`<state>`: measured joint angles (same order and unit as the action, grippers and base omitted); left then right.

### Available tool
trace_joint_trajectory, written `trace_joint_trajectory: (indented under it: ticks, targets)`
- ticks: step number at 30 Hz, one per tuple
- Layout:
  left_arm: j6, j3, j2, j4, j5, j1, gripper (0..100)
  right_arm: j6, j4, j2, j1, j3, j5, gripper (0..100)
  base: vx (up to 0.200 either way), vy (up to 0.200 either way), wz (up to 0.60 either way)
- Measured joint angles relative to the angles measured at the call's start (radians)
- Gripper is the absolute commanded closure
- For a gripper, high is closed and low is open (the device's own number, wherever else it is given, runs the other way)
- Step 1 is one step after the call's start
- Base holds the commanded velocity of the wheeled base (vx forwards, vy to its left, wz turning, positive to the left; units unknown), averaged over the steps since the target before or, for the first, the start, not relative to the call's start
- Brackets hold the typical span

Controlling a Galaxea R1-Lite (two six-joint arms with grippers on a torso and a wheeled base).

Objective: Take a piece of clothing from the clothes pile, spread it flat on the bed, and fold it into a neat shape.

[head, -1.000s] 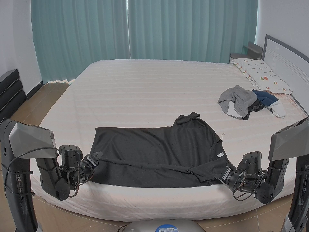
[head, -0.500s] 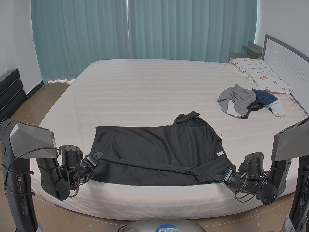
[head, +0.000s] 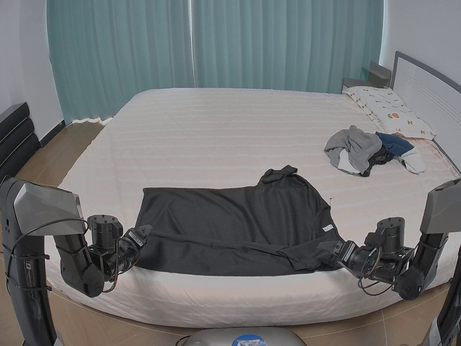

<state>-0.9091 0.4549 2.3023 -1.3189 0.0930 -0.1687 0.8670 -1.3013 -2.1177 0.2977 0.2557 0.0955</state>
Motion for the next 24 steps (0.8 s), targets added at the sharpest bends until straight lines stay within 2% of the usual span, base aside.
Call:
trace_joint_trajectory:
  ticks: [7, 13, 17, 20, 24]
  targets:
    - [0.000, 0.040, 0.014, 0.005, -0.002, 0.022, 0, -0.044, 0.142, 0.087, -0.076, 0.088, 0.013, 0, 0.000, 0.000, 0.00]
    - [-0.002, 0.071, 0.041, 0.006, -0.003, 0.025, 0, -0.065, 0.225, 0.032, -0.107, 0.234, 0.032, 0, 0.000, 0.000, 0.00]
    - [-0.006, 0.089, 0.061, 0.006, -0.002, 0.025, 0, -0.076, 0.242, -0.036, -0.125, 0.307, 0.090, 0, 0.000, 0.000, 0.00]
    - [-0.025, 0.092, 0.074, 0.005, -0.001, 0.024, 0, -0.094, 0.243, -0.090, -0.158, 0.336, 0.163, 0, 0.000, 0.000, 0.00]
    - [-0.051, 0.092, 0.082, 0.001, 0.000, 0.023, 0, -0.118, 0.232, -0.137, -0.194, 0.354, 0.197, 0, 0.000, 0.000, 0.00]
